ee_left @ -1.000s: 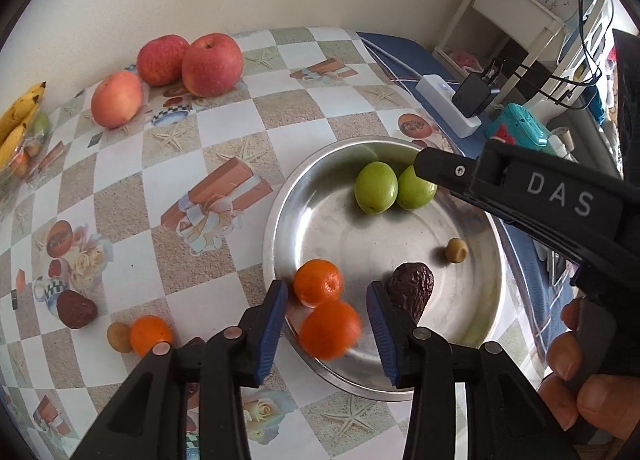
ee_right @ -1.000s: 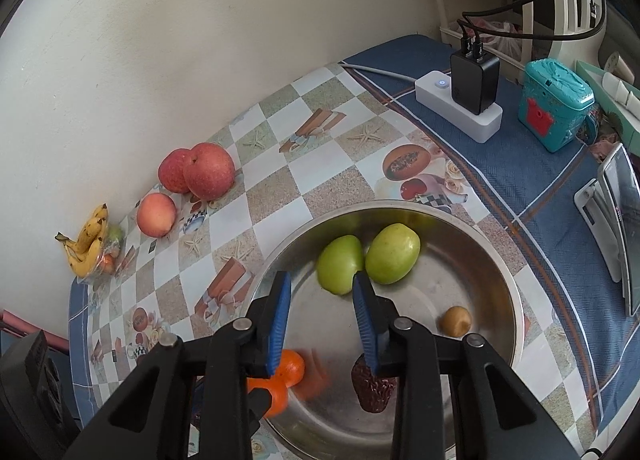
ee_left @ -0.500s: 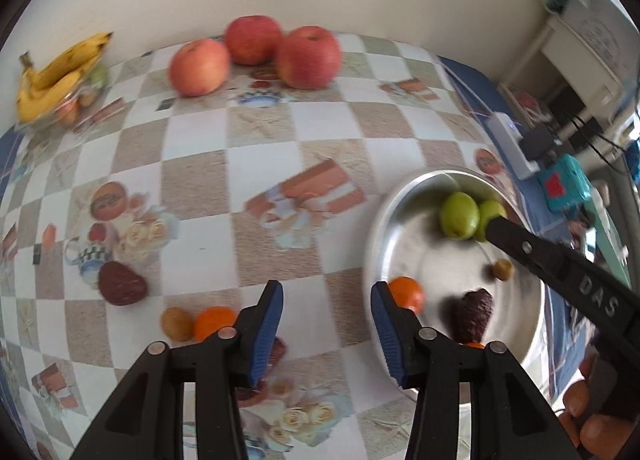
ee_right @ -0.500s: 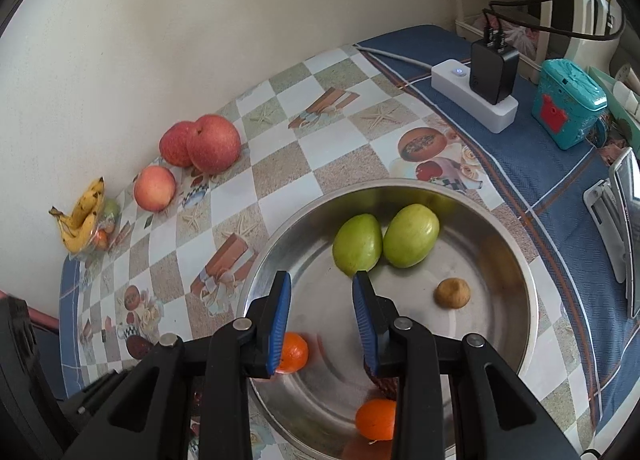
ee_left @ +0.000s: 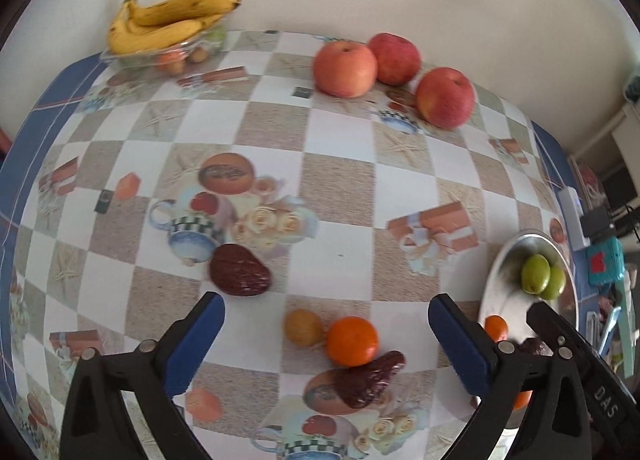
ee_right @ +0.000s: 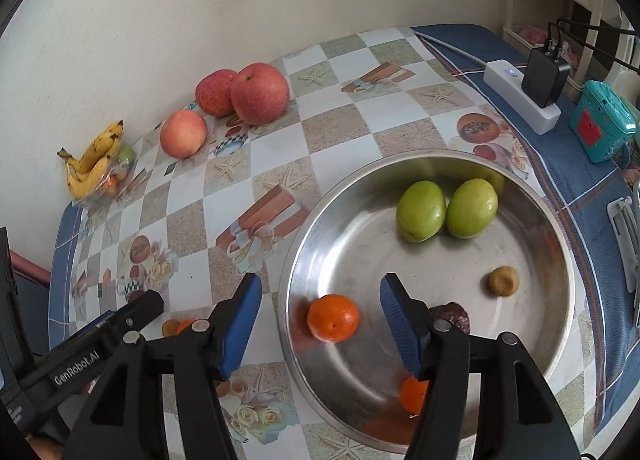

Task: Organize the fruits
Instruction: 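Move both open grippers back toward the remaining fruits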

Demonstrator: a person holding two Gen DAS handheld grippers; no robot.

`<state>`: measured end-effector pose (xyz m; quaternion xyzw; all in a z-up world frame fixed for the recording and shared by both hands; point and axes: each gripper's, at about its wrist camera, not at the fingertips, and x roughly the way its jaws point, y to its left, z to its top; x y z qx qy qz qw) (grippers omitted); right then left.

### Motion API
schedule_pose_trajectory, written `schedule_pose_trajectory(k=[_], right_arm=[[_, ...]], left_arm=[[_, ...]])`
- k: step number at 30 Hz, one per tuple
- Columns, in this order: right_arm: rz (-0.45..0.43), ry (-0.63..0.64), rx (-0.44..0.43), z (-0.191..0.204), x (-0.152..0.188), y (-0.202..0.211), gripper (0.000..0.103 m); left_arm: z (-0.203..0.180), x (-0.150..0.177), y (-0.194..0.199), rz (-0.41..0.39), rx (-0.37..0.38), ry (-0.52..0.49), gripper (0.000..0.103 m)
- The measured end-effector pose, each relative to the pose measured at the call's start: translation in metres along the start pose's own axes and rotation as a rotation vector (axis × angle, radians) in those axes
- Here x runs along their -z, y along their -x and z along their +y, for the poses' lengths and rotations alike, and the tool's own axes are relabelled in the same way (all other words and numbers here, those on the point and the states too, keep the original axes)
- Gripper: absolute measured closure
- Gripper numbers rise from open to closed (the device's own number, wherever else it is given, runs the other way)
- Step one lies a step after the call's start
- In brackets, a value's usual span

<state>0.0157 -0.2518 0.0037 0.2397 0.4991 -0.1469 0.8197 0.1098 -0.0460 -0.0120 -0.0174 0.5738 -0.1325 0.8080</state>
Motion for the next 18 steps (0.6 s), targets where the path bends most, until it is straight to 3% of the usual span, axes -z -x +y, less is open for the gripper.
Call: schedule_pose_trajectory(k=[2, 3, 13, 18], right_arm=[[0.006, 0.009, 0.003, 0.003, 0.004, -0.001, 0.022], [0.007, 0.013, 0.006, 0.005, 0.006, -0.001, 0.02], [-0.001, 0.067, 0.052, 0.013, 0.025, -0.003, 0.019], [-0.016, 0.073, 0.033, 0.02, 0.026, -0.002, 0.019]], left_arm=[[0.008, 0.001, 0.0, -0.002, -0.017, 0.019, 0.0], [0.011, 0.001, 0.0, -0.005, -0.024, 0.028, 0.0], [0.039, 0.013, 0.011, -0.038, -0.101, 0.075, 0.0], [0.049, 0.018, 0.018, -0.053, -0.115, 0.078, 0.0]])
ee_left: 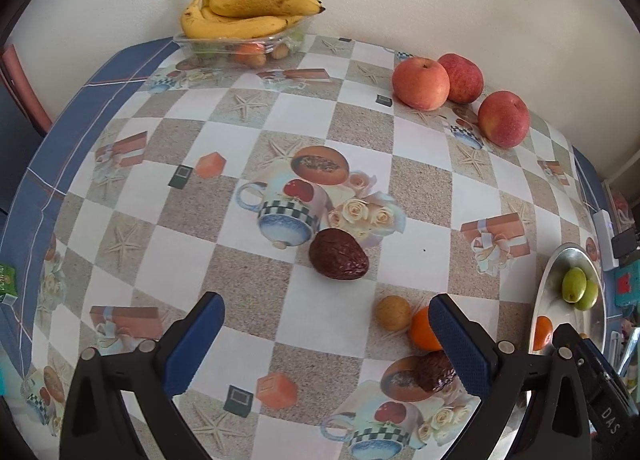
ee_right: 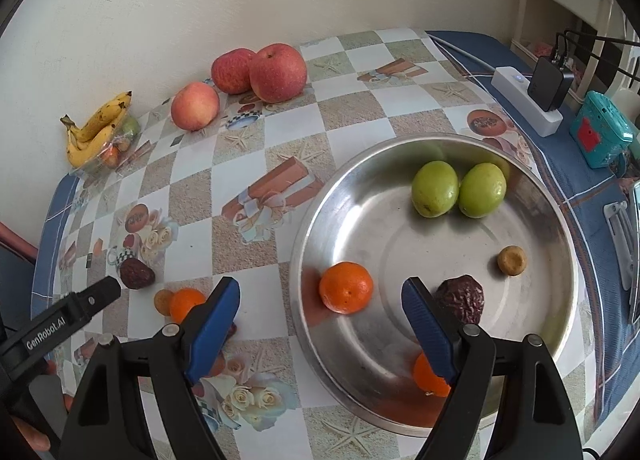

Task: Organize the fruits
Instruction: 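Move both open grippers back toward the remaining fruits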

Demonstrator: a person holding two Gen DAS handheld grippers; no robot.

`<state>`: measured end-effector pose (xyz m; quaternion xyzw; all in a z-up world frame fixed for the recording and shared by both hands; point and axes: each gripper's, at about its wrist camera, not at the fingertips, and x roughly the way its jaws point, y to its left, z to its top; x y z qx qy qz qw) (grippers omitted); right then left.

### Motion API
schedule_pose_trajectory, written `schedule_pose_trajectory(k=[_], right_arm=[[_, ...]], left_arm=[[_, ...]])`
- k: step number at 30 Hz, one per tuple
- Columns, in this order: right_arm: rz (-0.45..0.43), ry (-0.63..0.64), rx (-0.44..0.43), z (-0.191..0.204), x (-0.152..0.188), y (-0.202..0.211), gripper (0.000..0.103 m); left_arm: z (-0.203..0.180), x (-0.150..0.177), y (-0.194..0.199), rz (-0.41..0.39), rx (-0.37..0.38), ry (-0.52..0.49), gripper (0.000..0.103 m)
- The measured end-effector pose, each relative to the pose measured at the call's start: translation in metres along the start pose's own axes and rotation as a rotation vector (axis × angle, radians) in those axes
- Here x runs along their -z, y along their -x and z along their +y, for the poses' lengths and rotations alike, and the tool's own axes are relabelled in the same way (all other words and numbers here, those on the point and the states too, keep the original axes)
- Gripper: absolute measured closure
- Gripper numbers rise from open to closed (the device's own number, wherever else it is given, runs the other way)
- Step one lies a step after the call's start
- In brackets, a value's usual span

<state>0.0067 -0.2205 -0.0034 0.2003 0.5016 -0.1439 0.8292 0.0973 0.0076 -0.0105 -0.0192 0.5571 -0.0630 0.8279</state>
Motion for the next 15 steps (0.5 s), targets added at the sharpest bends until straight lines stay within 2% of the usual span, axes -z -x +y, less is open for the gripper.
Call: schedule_pose_trajectory(k=[6, 11, 15], right_arm=[[0.01, 0.05, -0.073, 0.022, 0.002, -0.002, 0.019], [0.021, 0.085, -0.172, 0.044, 0.004, -0.005, 0.019], [0.041, 0.159, -0.181, 0.065, 0.01, -0.009, 0.019]], left_arm=[[0.01, -0.007, 0.005, -0.034, -0.025, -0.003, 0.0], [0.019, -0.012, 0.005, -0.052, -0.102, -0.034, 0.0], [0.029, -0.013, 0.001, -0.033, -0.066, 0.013, 0.0]])
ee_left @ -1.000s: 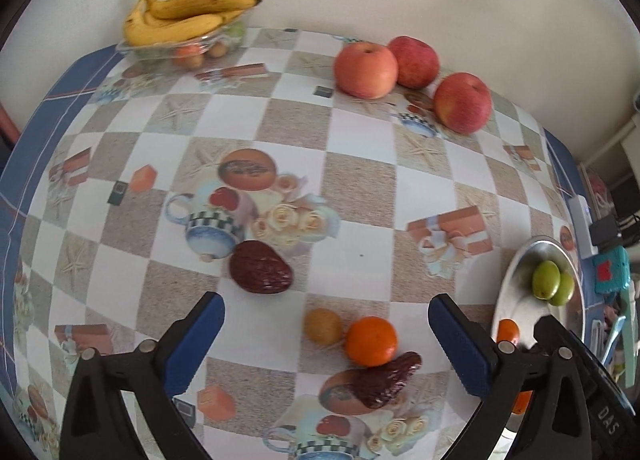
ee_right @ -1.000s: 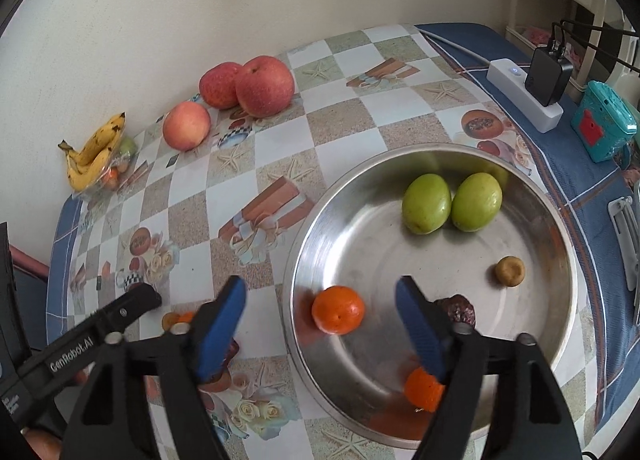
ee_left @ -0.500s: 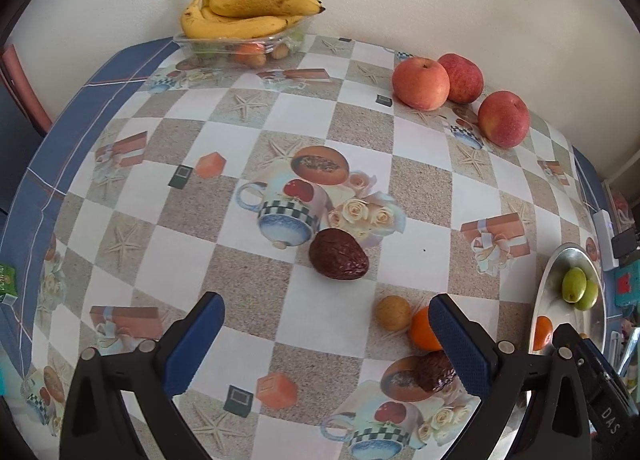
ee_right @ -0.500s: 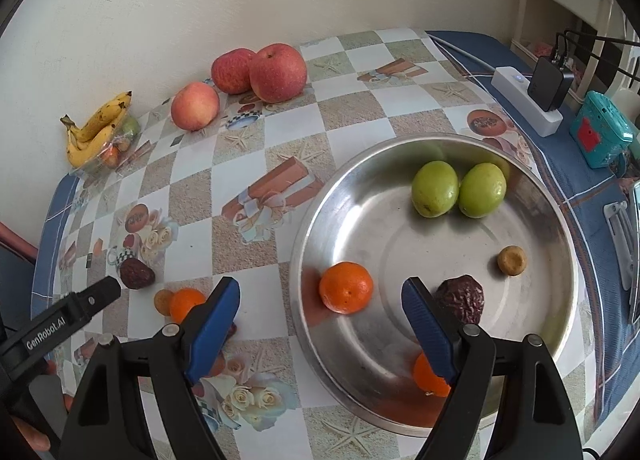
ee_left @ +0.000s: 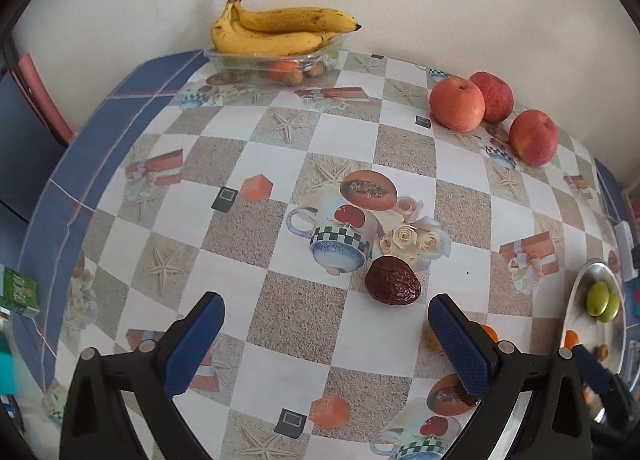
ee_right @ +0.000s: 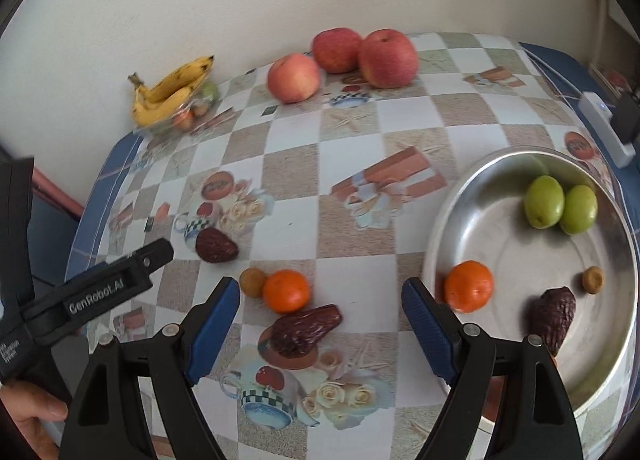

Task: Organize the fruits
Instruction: 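Move both open grippers back toward the remaining fruits, then grasp an elongated dark red date with the right gripper while the left grasps a brown jujube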

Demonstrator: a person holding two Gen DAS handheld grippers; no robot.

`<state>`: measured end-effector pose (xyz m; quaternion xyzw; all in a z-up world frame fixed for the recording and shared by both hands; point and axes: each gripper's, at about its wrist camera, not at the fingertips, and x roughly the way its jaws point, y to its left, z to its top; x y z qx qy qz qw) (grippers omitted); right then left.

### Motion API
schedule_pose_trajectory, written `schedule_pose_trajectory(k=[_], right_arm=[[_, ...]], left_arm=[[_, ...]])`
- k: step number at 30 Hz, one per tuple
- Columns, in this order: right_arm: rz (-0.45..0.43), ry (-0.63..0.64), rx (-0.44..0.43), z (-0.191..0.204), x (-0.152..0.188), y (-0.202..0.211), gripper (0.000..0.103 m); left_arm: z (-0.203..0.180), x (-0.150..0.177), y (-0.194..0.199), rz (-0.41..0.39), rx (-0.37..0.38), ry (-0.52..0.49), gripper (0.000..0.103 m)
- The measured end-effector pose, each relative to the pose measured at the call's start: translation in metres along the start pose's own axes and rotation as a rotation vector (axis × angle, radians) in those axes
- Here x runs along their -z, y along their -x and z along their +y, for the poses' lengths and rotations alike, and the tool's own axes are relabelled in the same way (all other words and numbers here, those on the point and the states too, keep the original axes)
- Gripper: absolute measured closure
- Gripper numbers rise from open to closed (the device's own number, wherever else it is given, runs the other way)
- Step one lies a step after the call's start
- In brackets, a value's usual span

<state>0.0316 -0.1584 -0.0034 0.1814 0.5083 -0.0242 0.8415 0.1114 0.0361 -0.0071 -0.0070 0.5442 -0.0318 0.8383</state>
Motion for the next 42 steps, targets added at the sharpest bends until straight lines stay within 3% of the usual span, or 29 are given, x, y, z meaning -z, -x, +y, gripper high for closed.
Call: schedule_pose_trajectory(k=[11, 22, 24, 26, 34, 37, 39, 42], right_arm=[[0.122, 0.072, 0.003, 0.014, 0.015, -0.037, 0.019], [0.182, 0.128, 0.039, 0.016, 0.025, -0.061, 0.02], [0.179, 0.136, 0.039, 0.017, 0.025, -0.061, 0.024], [0.175, 0.15, 0.042, 0.018, 0.025, -0.06, 0.035], [0.174, 0.16, 0.031, 0.02, 0.024, -0.06, 0.045], [0.174, 0.156, 0.039, 0.016, 0.024, -0.059, 0.045], [0.172, 0.147, 0.047, 0.012, 0.024, -0.057, 0.045], [0.17, 0.128, 0.054, 0.006, 0.023, -0.056, 0.045]], left_arm=[[-0.012, 0.012, -0.033, 0.112, 0.055, -0.011, 0.0], [-0.006, 0.015, -0.049, 0.144, 0.055, 0.03, 0.0], [-0.007, 0.013, -0.048, 0.135, 0.064, 0.028, 0.0], [-0.008, 0.013, -0.047, 0.133, 0.07, 0.024, 0.0], [-0.011, 0.01, -0.046, 0.167, 0.187, 0.065, 0.0], [-0.013, 0.015, -0.047, 0.185, 0.213, 0.088, 0.003], [-0.019, 0.017, -0.047, 0.191, 0.223, 0.076, 0.018], [-0.028, 0.02, -0.049, 0.197, 0.251, 0.056, 0.027]])
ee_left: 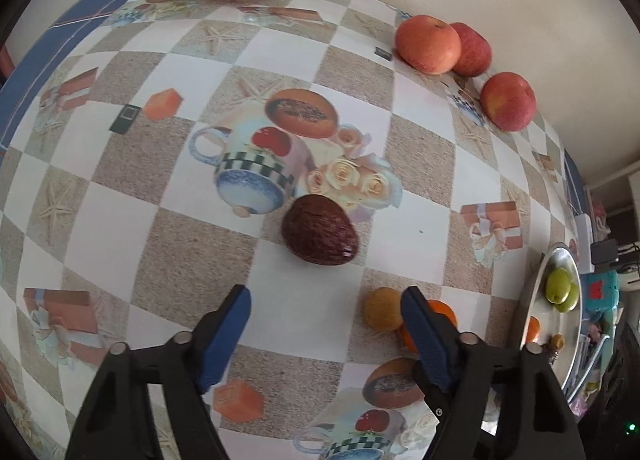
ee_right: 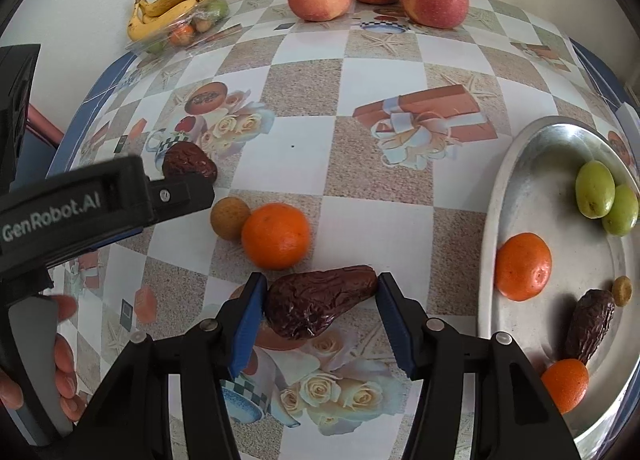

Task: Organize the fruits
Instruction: 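Grasp an elongated dark red date with the right gripper while the left grasps a brown jujube, then carry the date and jujube to the steel plate and open both grippers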

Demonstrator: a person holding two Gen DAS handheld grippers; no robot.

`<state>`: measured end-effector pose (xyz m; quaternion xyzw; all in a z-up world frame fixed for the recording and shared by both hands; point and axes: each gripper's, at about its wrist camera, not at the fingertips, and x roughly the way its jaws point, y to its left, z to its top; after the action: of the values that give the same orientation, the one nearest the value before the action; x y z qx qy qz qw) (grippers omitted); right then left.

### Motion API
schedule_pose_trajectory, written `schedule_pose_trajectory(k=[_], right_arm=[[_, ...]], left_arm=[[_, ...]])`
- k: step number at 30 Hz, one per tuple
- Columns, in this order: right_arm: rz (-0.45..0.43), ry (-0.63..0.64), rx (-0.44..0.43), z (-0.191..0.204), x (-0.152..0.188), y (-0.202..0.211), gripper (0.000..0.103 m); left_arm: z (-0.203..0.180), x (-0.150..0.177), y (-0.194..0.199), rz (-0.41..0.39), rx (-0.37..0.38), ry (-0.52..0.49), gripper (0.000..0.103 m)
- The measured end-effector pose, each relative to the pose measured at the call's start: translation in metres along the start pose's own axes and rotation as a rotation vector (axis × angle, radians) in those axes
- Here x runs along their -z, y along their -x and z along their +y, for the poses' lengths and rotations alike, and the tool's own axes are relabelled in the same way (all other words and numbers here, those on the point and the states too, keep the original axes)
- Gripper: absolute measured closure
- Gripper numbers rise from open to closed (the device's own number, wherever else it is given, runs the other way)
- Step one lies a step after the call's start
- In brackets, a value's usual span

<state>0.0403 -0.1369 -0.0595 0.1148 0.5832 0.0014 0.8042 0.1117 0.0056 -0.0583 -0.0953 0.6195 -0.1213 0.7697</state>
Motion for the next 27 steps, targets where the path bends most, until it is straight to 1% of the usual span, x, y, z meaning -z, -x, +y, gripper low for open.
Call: schedule_pose_trajectory(k=[1, 3, 4, 5, 6, 11, 14, 17, 27], right_arm=[[0.0, -0.004, 0.0, -0.002, 0.0, 0.0, 0.045], [0.0, -0.013, 0.001, -0.005, 0.0, 0.001, 0.045], [-0.001, -0.016, 0.001, -0.006, 0.0, 0.001, 0.045], [-0.001, -0.019, 0.001, -0.007, -0.001, 0.001, 0.045], [-0.001, -0.021, 0.0, -0.008, -0.001, 0.001, 0.045], [-0.001, -0.022, -0.001, -0.009, -0.001, 0.001, 0.045], [-0.001, -0.023, -0.001, -0.009, -0.001, 0.001, 0.045], [-0.001, -0.023, -0.001, -0.009, -0.001, 0.001, 0.045], [-0.001, -0.022, -0.002, -0.009, -0.001, 0.001, 0.045]], left_arm=[[-0.003, 0.0, -0.001, 0.001, 0.016, -0.009, 0.034], [-0.01, 0.002, -0.003, 0.003, 0.033, -0.027, 0.052], [-0.013, 0.003, -0.003, 0.002, 0.034, -0.039, 0.056], [-0.015, 0.003, -0.003, 0.0, 0.035, -0.048, 0.065], [-0.017, 0.003, -0.003, -0.002, 0.04, -0.054, 0.069], [-0.023, 0.004, -0.004, -0.006, 0.062, -0.068, 0.07], [-0.024, 0.006, -0.009, 0.007, 0.063, -0.07, 0.075], [-0.022, 0.007, -0.013, 0.027, 0.099, -0.044, 0.076], [-0.017, 0.009, -0.012, 0.024, 0.119, -0.005, 0.077]])
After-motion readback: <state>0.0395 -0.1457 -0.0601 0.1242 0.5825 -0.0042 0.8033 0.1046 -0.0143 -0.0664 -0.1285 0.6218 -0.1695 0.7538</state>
